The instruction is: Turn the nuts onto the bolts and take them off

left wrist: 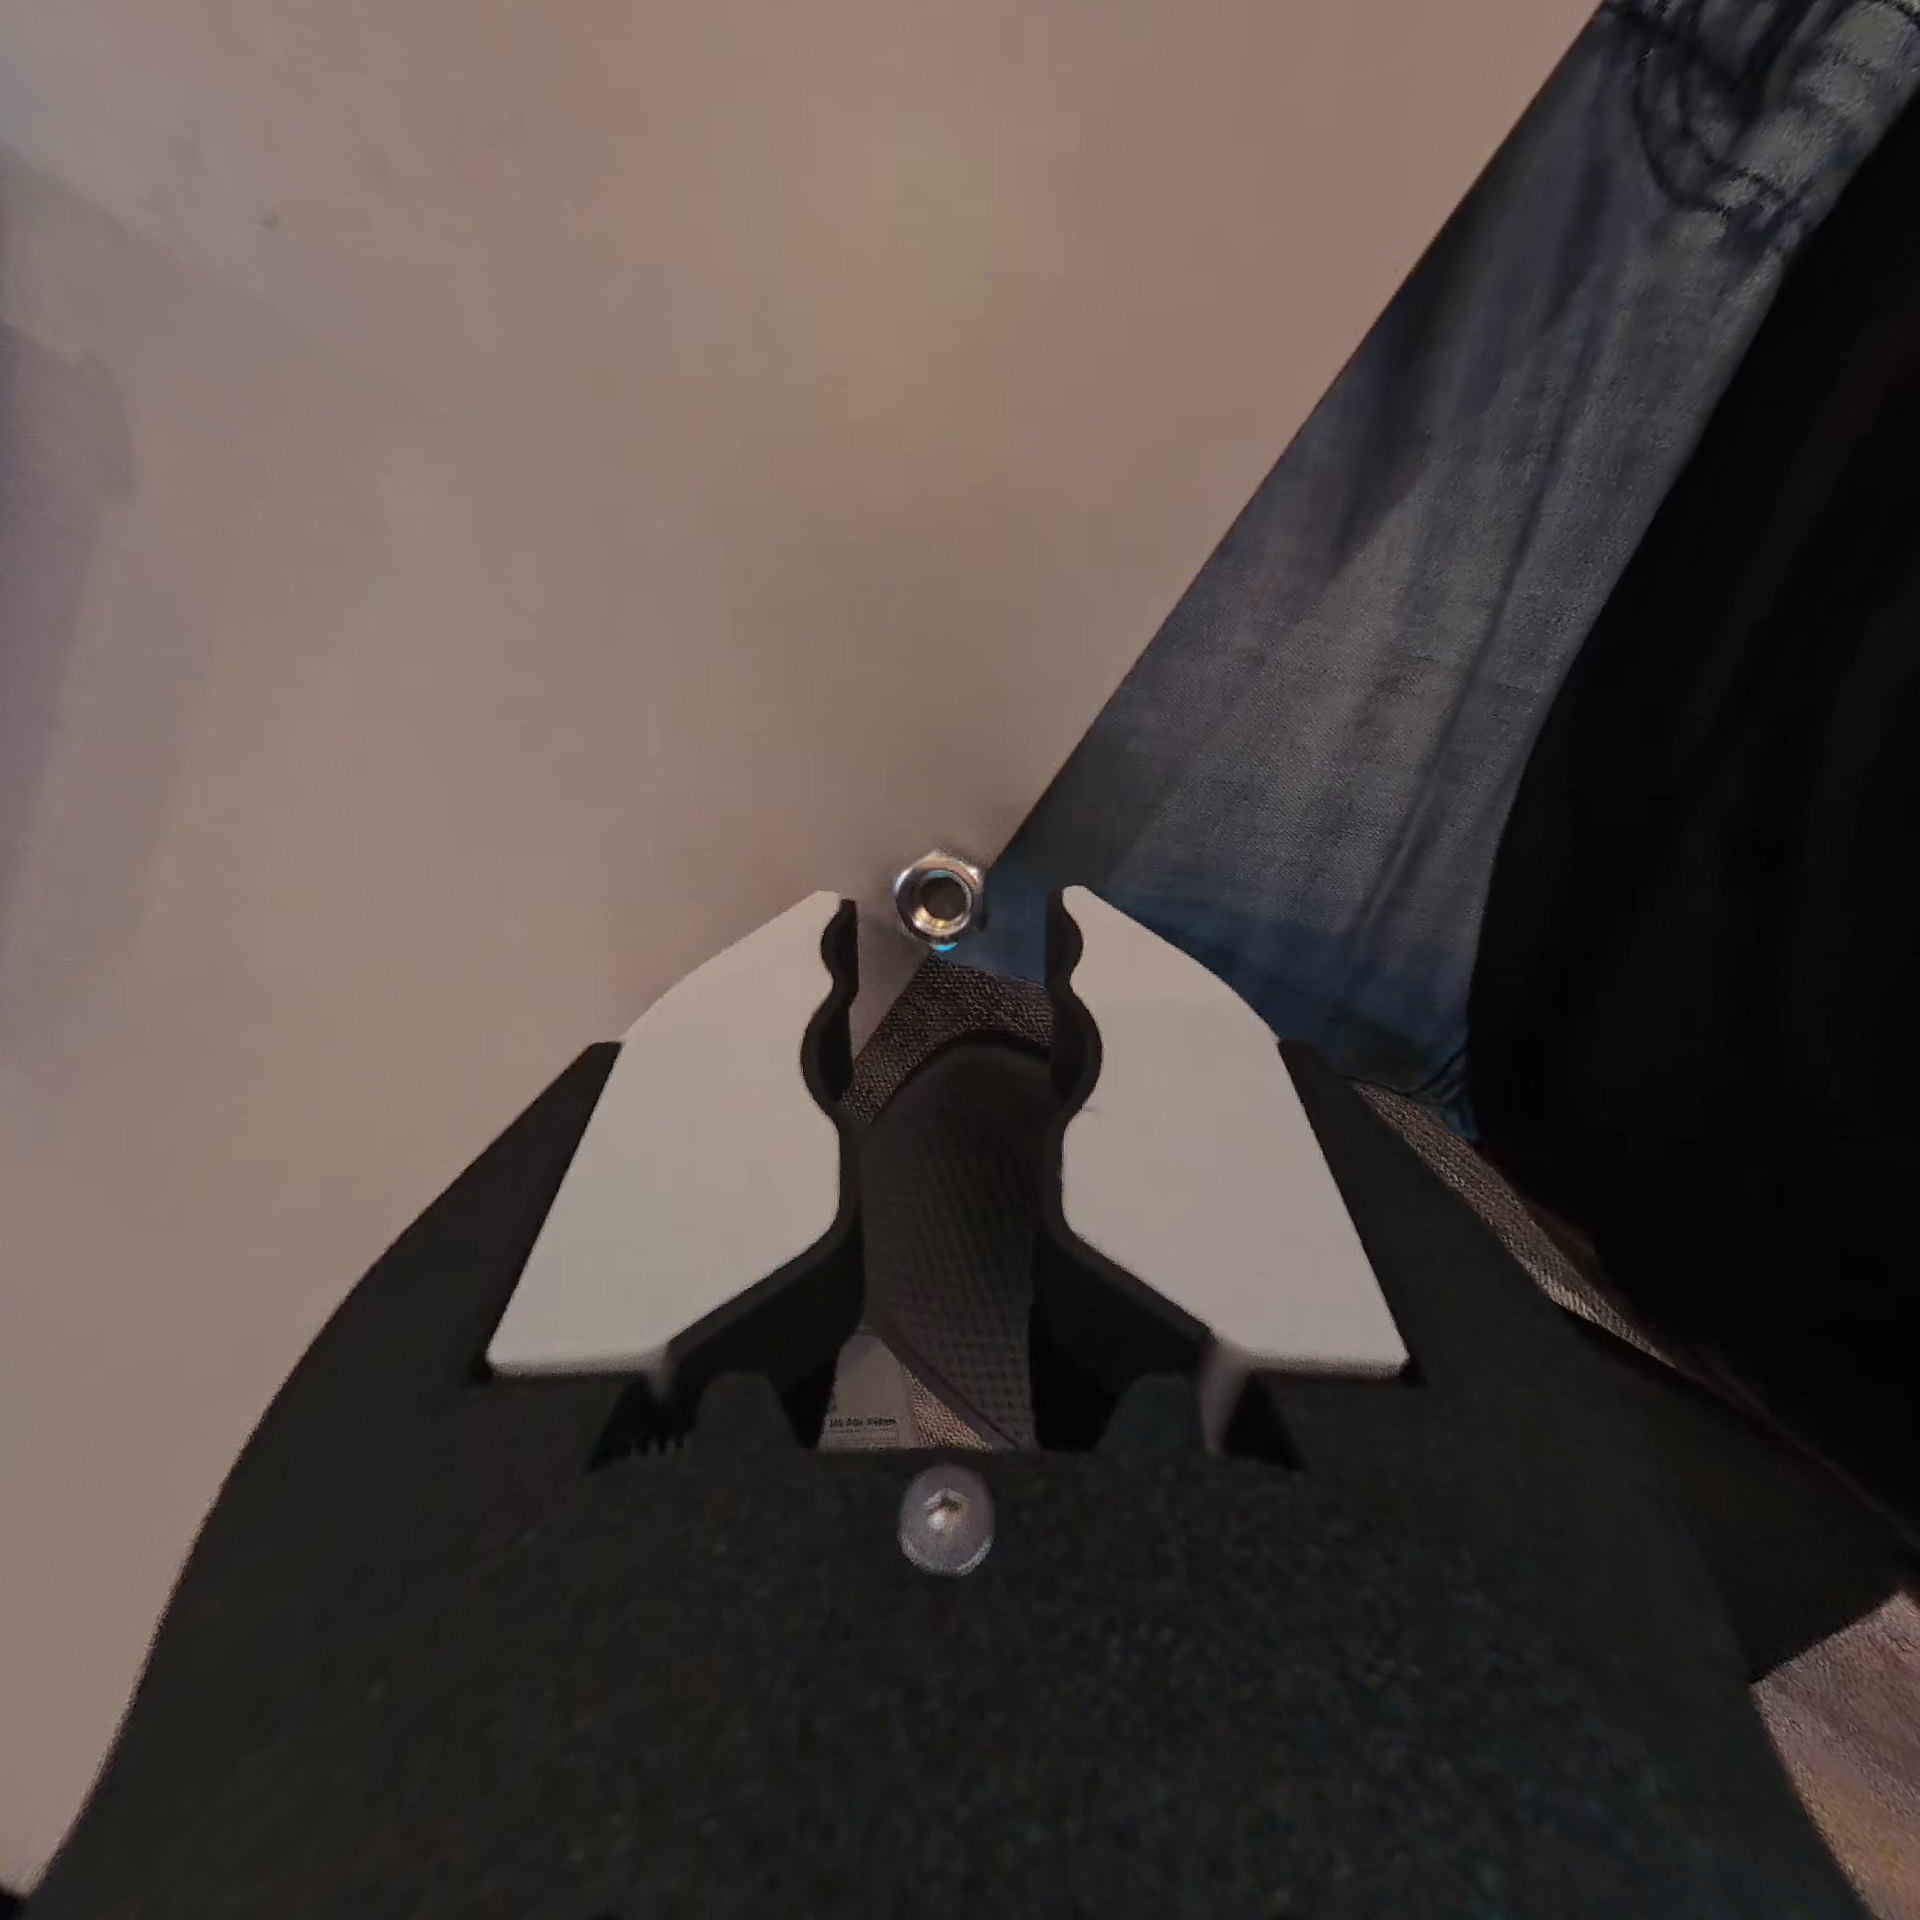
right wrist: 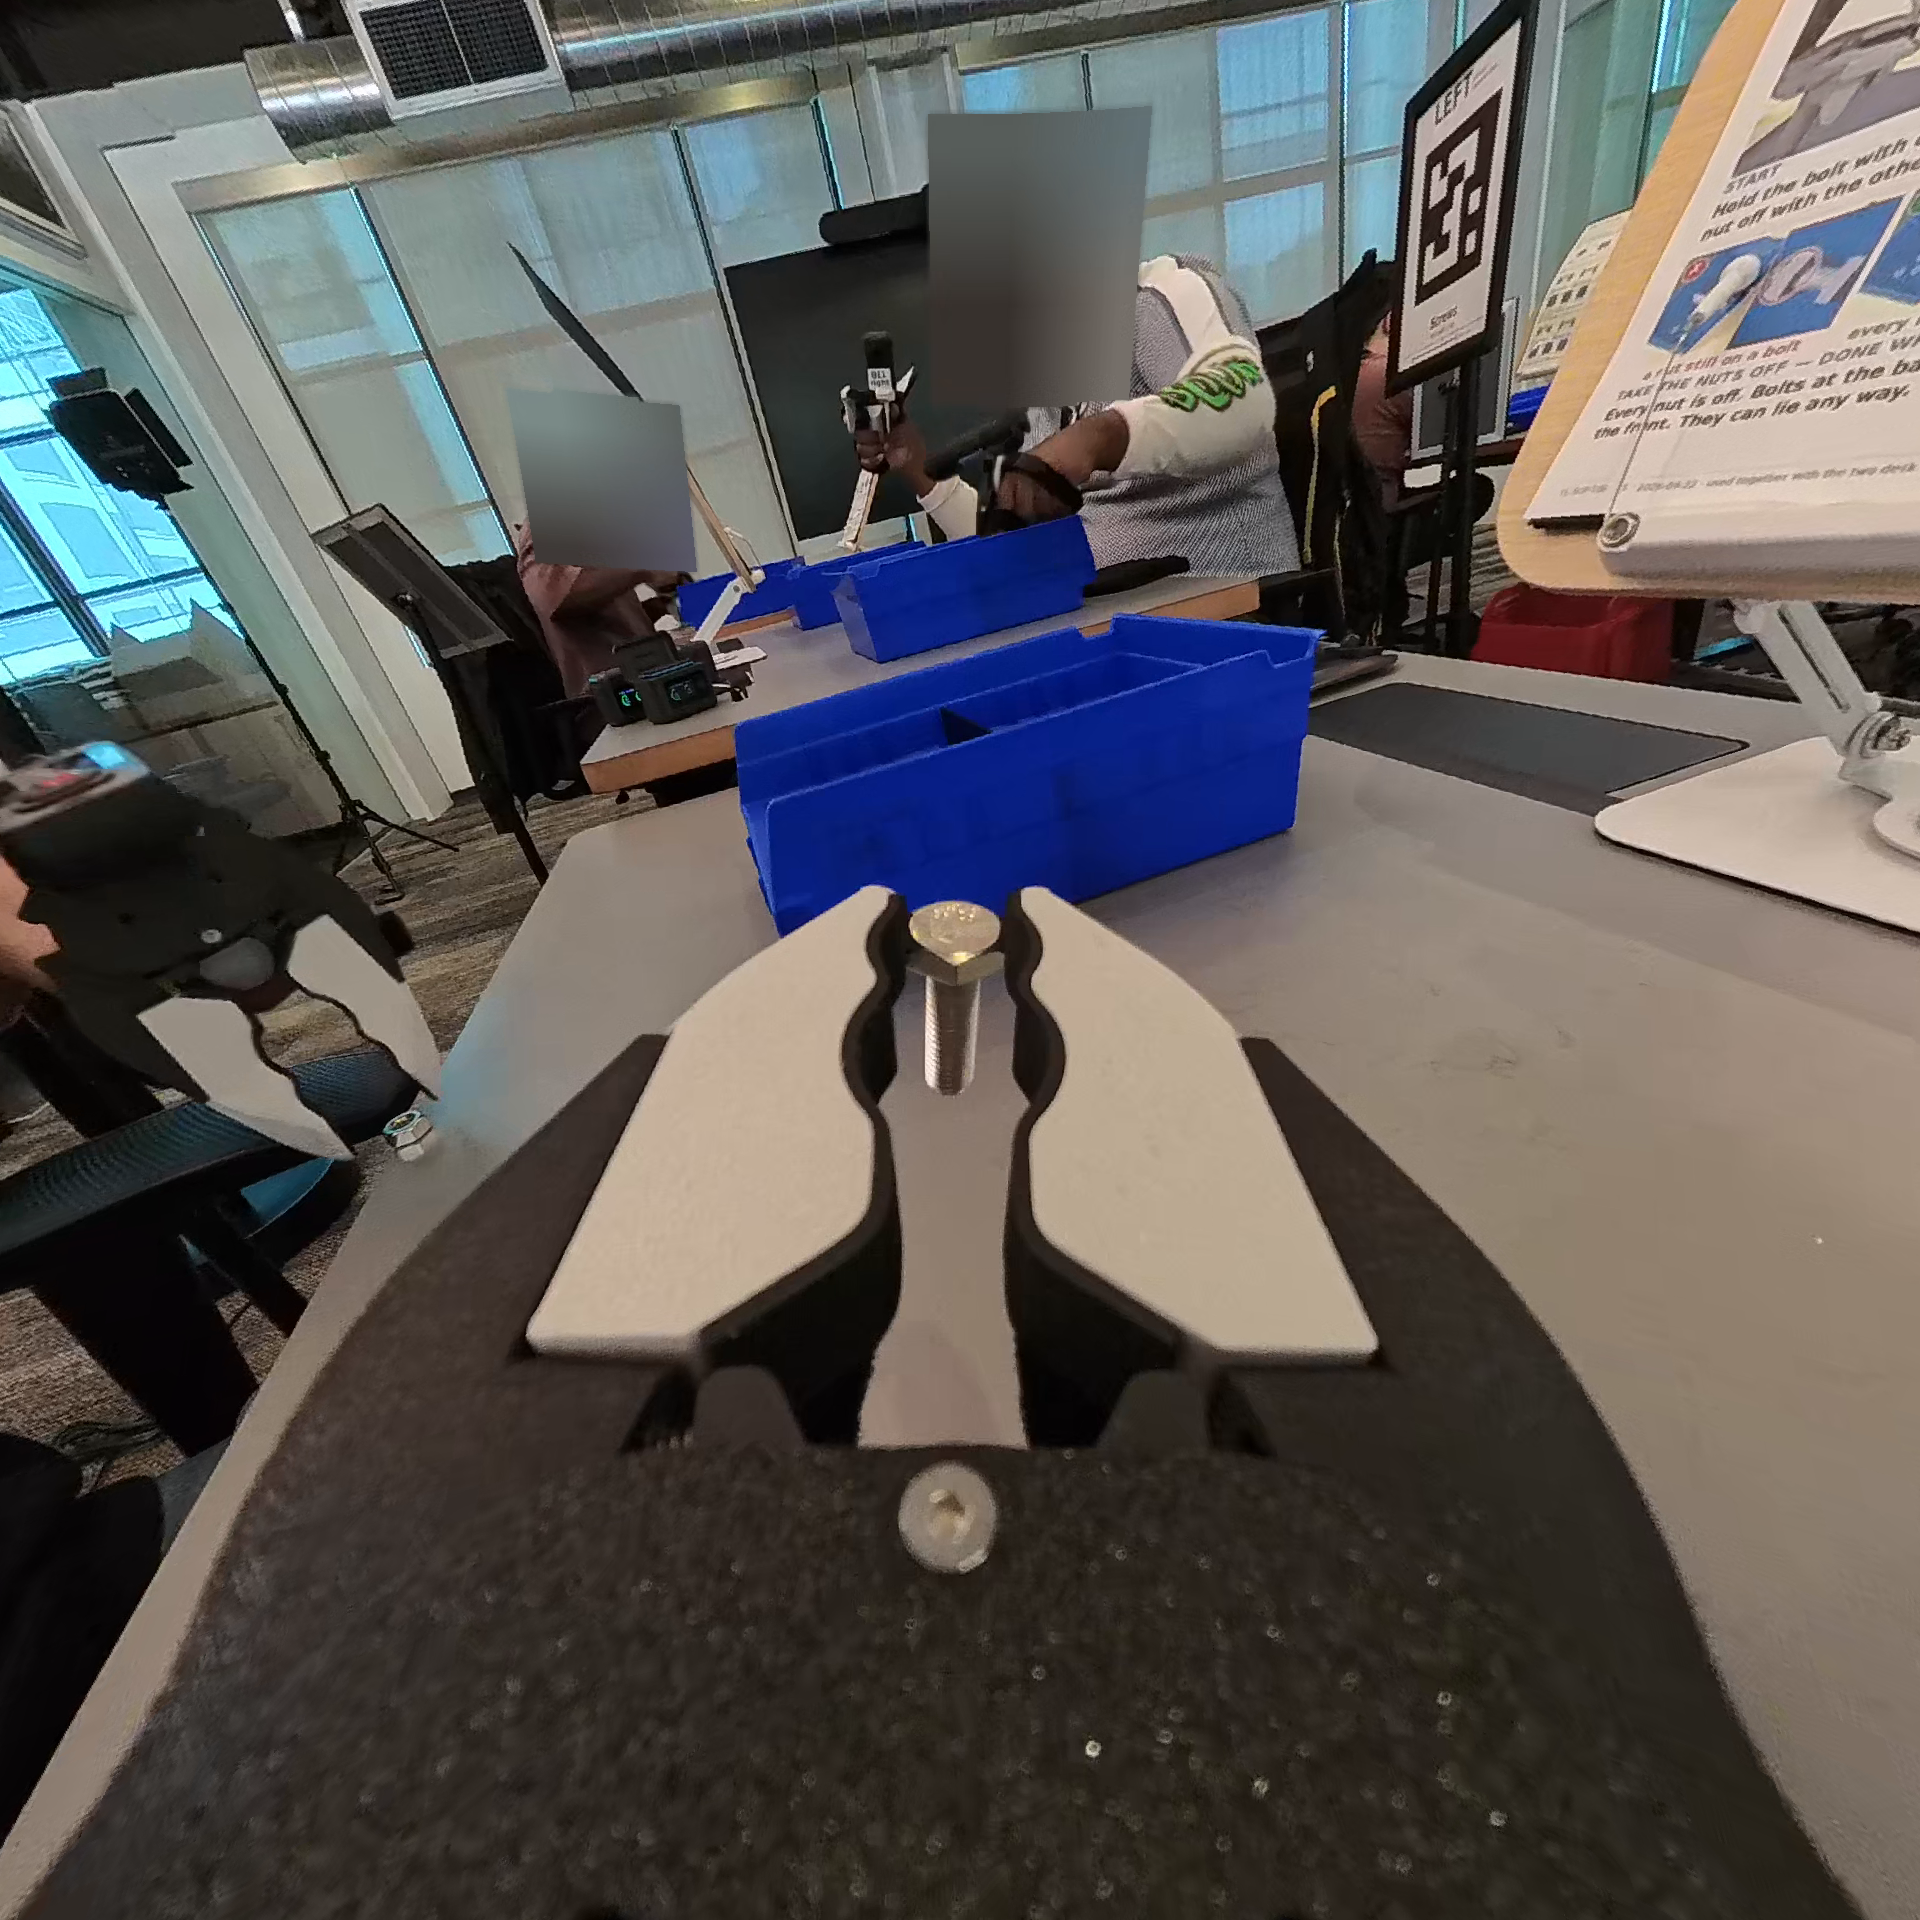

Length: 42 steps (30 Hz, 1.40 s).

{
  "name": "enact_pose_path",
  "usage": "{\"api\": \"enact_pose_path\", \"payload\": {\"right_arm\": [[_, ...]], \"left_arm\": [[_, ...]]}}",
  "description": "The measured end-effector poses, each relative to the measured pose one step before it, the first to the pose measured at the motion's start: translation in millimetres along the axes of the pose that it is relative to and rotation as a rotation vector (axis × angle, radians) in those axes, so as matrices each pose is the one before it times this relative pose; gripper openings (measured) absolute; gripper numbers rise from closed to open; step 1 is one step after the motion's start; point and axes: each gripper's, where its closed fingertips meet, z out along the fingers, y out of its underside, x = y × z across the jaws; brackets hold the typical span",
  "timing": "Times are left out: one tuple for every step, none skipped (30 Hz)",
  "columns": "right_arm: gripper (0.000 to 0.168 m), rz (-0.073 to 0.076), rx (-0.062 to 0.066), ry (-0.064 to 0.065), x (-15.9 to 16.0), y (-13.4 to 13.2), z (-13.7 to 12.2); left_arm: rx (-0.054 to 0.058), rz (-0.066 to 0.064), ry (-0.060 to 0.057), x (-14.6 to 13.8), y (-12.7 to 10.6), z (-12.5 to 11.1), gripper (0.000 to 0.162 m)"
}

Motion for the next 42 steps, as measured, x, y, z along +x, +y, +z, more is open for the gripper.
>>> {"api": "enact_pose_path", "payload": {"right_arm": [[0.018,-0.0002,0.0,-0.0002,0.26,-0.17,-0.01],[0.018,0.0012,-0.0005,0.0002,0.32,-0.03,-0.16],[0.018,0.0022,0.0,-0.0001,0.34,-0.02,-0.15],[0.017,0.0017,0.0009,-0.0001,0.36,-0.05,-0.29],[0.018,0.0011,0.0007,0.0,0.29,-0.19,-0.18],[0.018,0.0008,-0.0003,0.0004,0.4,0.04,-0.16],[0.018,0.0003,-0.0006,0.0002,0.32,0.11,-0.08],[0.018,0.0008,-0.0007,-0.0003,0.24,0.22,0.01],[0.018,0.002,-0.0005,-0.0002,0.21,0.3,0.12],[0.018,0.0028,-0.0005,-0.0014,-0.07,0.42,0.22],[0.018,0.002,-0.0008,-0.0043,-0.69,0.43,0.33],[0.017,-0.0001,-0.003,-0.0084,-1.44,0.74,0.6],[0.017,-0.003,-0.0052,-0.0117,-2.16,0.88,0.91],[0.017,-0.0071,-0.0043,-0.0122,-2.58,0.59,0.97],[0.018,-0.0129,-0.0009,-0.0122,-2.93,0.09,0.93],[0.018,-0.0167,0.0023,-0.0162,-3.65,-0.26,1.25],[0.018,-0.0176,0.0055,-0.0202,-4.18,-0.92,1.23],[0.017,-0.0183,0.0113,-0.0185,-4.2,-1.82,1.25],[0.017,-0.021,0.0162,-0.019,-4.15,-3.06,1.1],[0.017,-0.0261,0.0198,-0.019,-4.04,-4.64,0.96],[0.017,-0.0302,0.0237,-0.0079,-1.98,-6.64,1.13],[0.017,-0.0302,0.0234,0.0013,0.77,-8.5,1.55],[0.017,-0.0238,0.0243,0.0071,3.12,-10.29,1.49],[0.017,-0.0097,0.0385,0.0156,5.61,-13.0,0.64],[0.017,0.009,0.0542,0.0134,6.12,-14.76,-0.14],[0.017,0.021,0.0597,0.0107,6.02,-14.88,-0.52],[0.018,0.0253,0.0557,0.0118,5.98,-13.49,-0.35],[0.018,0.027,0.038,0.0083,5.11,-10.0,0.07],[0.017,0.0224,0.0242,0.0183,5.93,-7.2,-0.16],[0.017,0.0162,0.0274,0.0182,5.26,-5.86,-0.72],[0.017,0.0208,0.0209,0.0039,3.19,-3.71,-0.65],[0.017,0.0223,0.0072,0.0018,2.68,-0.67,-0.45],[0.018,0.011,-0.0001,0.0085,2.72,1.77,-0.55],[0.018,0.0025,-0.0027,0.007,1.52,3.19,-0.29],[0.018,0.0035,-0.001,0.0014,0.03,3.45,-0.04],[0.017,0.0074,0.0047,-0.0036,-1.18,2.83,0.24],[0.017,0.0097,0.0087,-0.0074,-2.04,2.22,0.48],[0.017,0.0061,0.0066,-0.0019,-1.46,2.02,0.91],[0.017,0.0006,0.001,0.0024,-0.99,2.04,1.25],[0.017,0.0011,0.0002,-0.0006,-1.22,1.69,1.51],[0.017,0.0068,0.0035,-0.0075,-2.19,0.64,1.67],[0.017,0.0056,0.0086,-0.0056,-2.12,-0.46,1.41]], "left_arm": [[-0.0105,0.0039,0.0108,0.32,0.85,2.02,0.033],[-0.0075,0.0038,0.002,-0.64,0.24,1.43,0.033],[-0.0058,0.0016,-0.002,-1.06,0.06,1.22,0.032],[-0.0044,0.0008,0.004,0.07,0.08,1.12,0.029],[-0.004,0.0022,0.0012,-0.12,0.41,1.32,0.024],[0.0086,0.0056,-0.0106,-1.32,-1.25,0.17,0.017],[0.0036,0.0016,0.001,0.52,-0.16,0.0,0.017],[0.0004,0.0014,-0.001,0.09,0.19,-0.08,0.017],[0.0022,-0.0037,-0.0003,-0.13,0.03,-0.1,0.017],[0.0027,-0.0017,0.0002,0.0,0.09,-0.03,0.017],[0.0043,0.0005,0.0001,-0.19,-0.15,-0.01,0.017],[0.0078,0.0023,0.0044,-0.19,-0.4,-0.09,0.017],[0.0289,0.0001,0.0019,-1.65,-2.91,-0.89,0.017],[0.0817,-0.0044,-0.0102,-5.89,-10.69,-3.91,0.017],[0.1146,-0.0221,0.0119,-7.0,-17.28,-6.35,0.017],[0.1218,-0.0454,0.0284,-8.98,-22.75,-6.83,0.016],[0.1341,-0.0494,0.0424,-8.34,-28.9,-5.79,0.016],[0.1542,-0.0395,0.0576,-5.28,-34.9,-3.05,0.016],[0.1501,-0.0471,0.0602,-3.91,-36.71,2.13,0.016],[0.1242,-0.0645,0.0527,-4.5,-33.86,9.07,0.016],[0.0876,-0.0651,0.0668,-1.36,-27.9,15.63,0.016],[0.0581,-0.0488,0.0771,0.61,-23.25,18.84,0.016],[0.0441,-0.0443,0.0559,-3.21,-20.13,19.77,0.016],[0.0334,-0.0467,0.0442,-6.03,-18.01,18.3,0.016],[0.0359,-0.0553,0.0501,-6.53,-17.04,15.63,0.016],[0.026,-0.0663,0.0548,-6.39,-14.06,12.9,0.016],[0.0333,-0.0691,0.0357,-8.34,-12.03,9.79,0.016],[0.0326,-0.0598,0.0439,-5.42,-8.66,7.49,0.016],[0.032,-0.0498,0.0414,-4.11,-5.02,5.14,0.016],[0.0337,-0.0405,0.0247,-5.07,-1.45,3.07,0.016],[0.0178,-0.033,0.0269,-4.03,3.29,2.47,0.016],[0.0132,-0.0323,0.0308,-3.27,5.74,1.7,0.016],[0.0194,-0.0312,0.0349,-2.31,6.06,1.12,0.016],[0.0125,-0.0414,0.0321,-2.69,6.51,0.95,0.016],[0.0101,-0.0461,0.0422,-0.5,5.11,0.22,0.016],[0.0233,-0.0305,0.0423,0.99,2.13,-0.71,0.016],[0.0245,-0.0165,0.0285,0.31,1.39,-1.19,0.016],[0.0122,-0.0128,0.0201,-0.62,2.62,-0.88,0.016],[0.0069,-0.0158,0.0268,0.24,3.34,-0.45,0.016],[0.0073,-0.0203,0.0244,-0.15,3.07,-0.37,0.016],[0.0072,-0.0171,0.0137,-1.69,2.63,-0.38,0.016],[0.0161,-0.013,0.0077,-2.16,1.11,-0.66,0.016]]}}
